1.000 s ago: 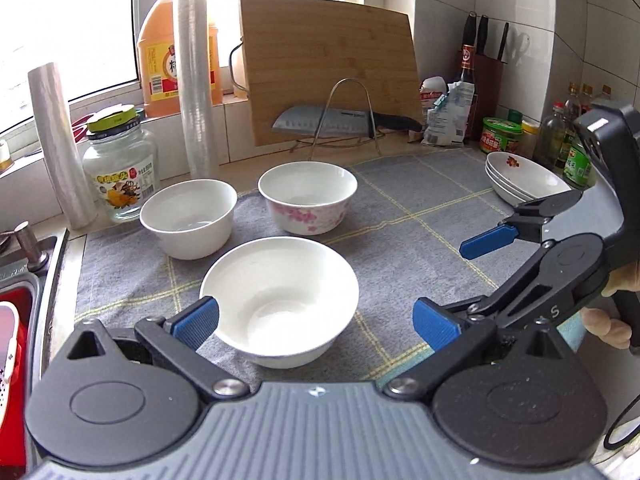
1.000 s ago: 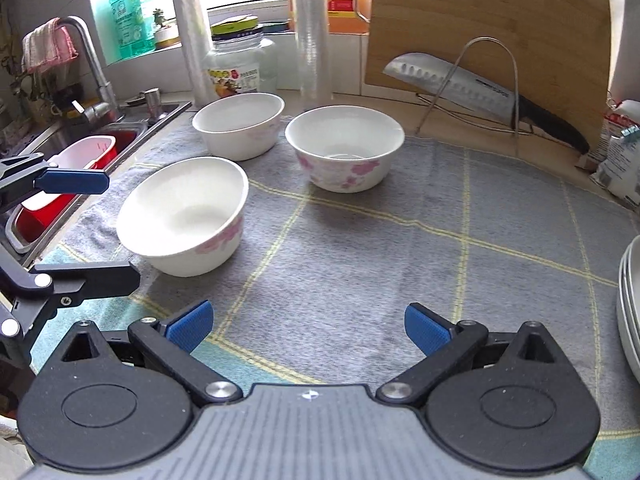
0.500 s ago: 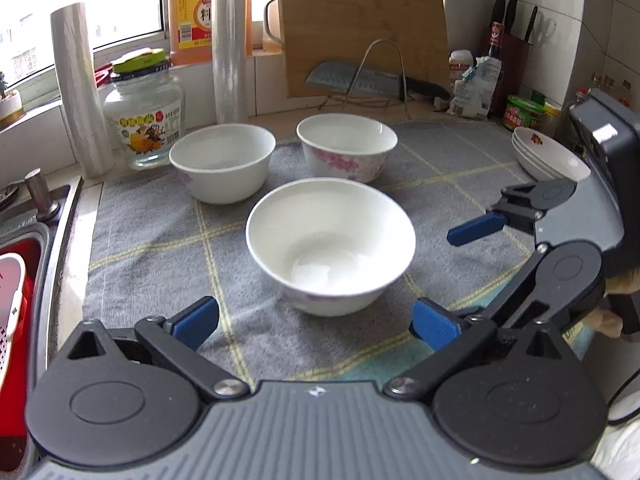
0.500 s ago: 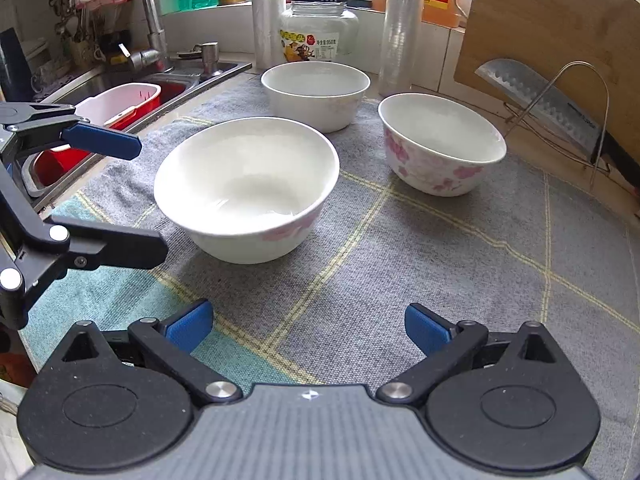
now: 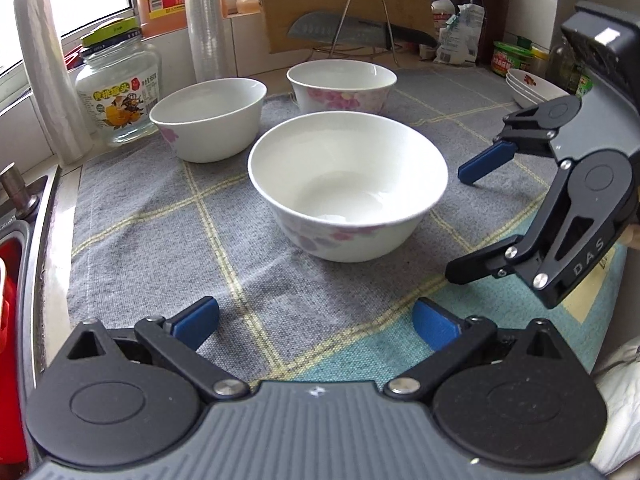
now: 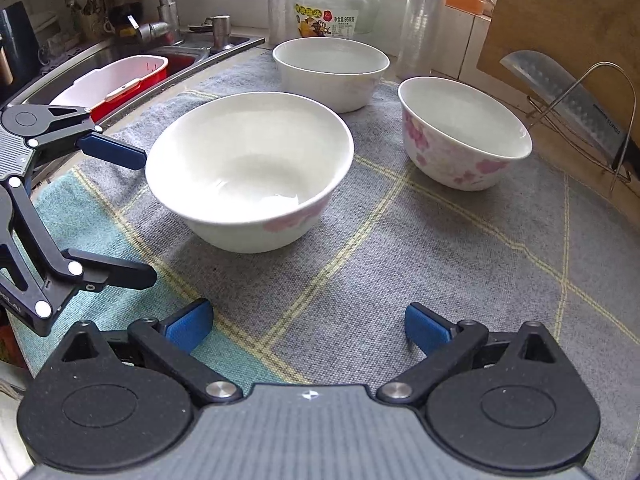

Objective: Organize plates and bowls
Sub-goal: 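Move the right gripper toward the large plain white bowl on the towel, then close the right gripper on the rim of the large white bowl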

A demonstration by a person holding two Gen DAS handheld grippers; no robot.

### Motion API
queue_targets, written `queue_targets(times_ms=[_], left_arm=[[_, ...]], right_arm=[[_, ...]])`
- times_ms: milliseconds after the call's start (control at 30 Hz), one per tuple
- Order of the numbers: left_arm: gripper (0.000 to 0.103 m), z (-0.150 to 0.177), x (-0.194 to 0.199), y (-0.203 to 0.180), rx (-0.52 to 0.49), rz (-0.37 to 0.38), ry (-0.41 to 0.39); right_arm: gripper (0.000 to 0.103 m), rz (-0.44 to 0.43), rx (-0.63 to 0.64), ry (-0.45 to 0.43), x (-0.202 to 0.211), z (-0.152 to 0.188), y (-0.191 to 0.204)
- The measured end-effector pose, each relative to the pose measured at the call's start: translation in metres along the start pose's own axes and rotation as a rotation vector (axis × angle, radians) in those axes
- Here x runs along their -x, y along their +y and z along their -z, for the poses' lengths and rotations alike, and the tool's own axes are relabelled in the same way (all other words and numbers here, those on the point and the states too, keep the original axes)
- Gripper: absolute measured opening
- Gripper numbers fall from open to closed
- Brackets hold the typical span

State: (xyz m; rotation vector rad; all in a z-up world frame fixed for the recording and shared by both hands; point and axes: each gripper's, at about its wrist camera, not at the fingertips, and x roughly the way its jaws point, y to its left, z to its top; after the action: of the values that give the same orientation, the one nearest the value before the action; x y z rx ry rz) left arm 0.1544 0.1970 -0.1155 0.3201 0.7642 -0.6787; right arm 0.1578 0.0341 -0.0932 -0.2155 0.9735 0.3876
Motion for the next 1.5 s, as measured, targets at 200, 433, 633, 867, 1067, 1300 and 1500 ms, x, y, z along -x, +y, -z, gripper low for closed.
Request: queue_targets(times_ms=[200, 433, 633, 867, 1067, 1300, 1500], left_arm=[[0.103, -0.006, -0.012, 0.001, -0.050, 0.060, -0.040], [0.103, -0.005, -0.015, 0.002, -0.041, 0.067, -0.108], [0.103, -0.006, -0.018, 0.001, -0.024, 0.051, -0.140], [0.102, -0.010, -0.011, -0.013, -0.089, 0.020, -0.201], [0.102, -0.015, -0.004, -0.017, -0.088, 0.031, -0.238], [0.100, -0.014, -0.004, -0.015, -0.075, 0.016, -0.250], [0.093, -0.012, -0.003, -0.015, -0.078, 0.018, -0.248]], right_arm=[[0.103, 0.041, -0.027, 0.031, 0.010, 0.006, -0.017], [0.103, 0.053, -0.070, 0.006, 0.024, 0.000, -0.032], [0.103, 0.022, -0.050, -0.028, 0.032, -0.017, -0.030], [0.103, -0.081, -0.076, -0.051, 0.034, -0.035, -0.026], [0.103, -0.114, -0.060, -0.063, 0.025, -0.050, -0.017], [0.103, -0.158, -0.061, -0.062, 0.011, -0.061, -0.011], [0.100, -0.178, -0.072, -0.061, 0.004, -0.066, -0.009]])
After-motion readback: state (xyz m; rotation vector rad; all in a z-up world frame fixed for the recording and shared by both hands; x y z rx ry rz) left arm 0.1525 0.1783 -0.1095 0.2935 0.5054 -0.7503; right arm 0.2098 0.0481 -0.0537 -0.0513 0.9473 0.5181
